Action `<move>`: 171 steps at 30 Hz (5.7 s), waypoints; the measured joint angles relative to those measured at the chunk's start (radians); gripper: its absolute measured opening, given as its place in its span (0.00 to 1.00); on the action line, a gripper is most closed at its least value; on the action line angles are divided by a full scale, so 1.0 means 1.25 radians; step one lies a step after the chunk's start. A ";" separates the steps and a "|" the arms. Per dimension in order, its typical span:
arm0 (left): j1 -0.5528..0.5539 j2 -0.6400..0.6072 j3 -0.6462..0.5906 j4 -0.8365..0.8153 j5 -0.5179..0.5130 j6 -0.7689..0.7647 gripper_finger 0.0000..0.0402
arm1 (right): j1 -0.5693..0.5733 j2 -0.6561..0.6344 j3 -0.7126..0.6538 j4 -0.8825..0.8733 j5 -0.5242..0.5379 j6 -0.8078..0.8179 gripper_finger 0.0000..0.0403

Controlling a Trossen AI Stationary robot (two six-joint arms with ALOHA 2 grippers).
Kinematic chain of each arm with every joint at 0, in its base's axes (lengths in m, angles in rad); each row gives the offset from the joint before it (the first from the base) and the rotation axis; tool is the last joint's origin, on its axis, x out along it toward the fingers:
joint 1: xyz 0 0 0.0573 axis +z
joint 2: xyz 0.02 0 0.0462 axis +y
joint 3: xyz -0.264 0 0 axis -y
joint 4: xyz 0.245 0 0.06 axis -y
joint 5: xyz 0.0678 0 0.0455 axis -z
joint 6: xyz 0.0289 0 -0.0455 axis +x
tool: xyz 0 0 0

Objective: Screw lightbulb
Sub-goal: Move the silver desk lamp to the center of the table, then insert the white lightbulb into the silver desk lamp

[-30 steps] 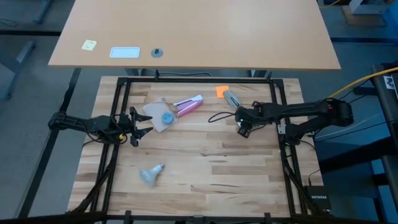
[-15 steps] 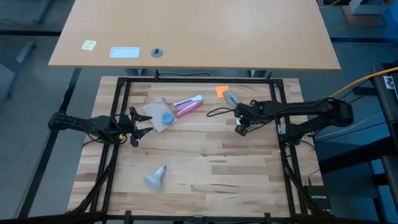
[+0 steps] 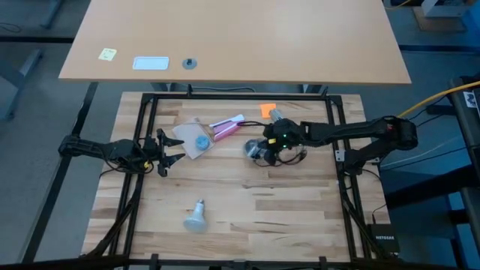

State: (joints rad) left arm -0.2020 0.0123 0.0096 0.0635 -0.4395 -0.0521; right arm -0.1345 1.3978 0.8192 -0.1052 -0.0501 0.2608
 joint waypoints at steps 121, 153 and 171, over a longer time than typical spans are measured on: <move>-0.098 0.500 0.250 0.108 0.228 -0.429 0.60 | 0.144 0.072 0.005 0.227 0.128 -0.375 0.49; -0.200 0.830 0.364 -0.162 0.384 0.285 0.60 | 0.194 0.072 0.005 0.250 -0.055 -0.249 0.49; -0.209 1.147 0.457 -0.017 0.403 0.566 0.60 | 0.303 0.072 0.005 0.256 0.076 -0.248 0.49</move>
State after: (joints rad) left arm -0.4629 1.4460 0.5808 0.0422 0.0645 0.6550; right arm 0.2443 1.4879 0.8261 0.2146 0.0448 -0.0490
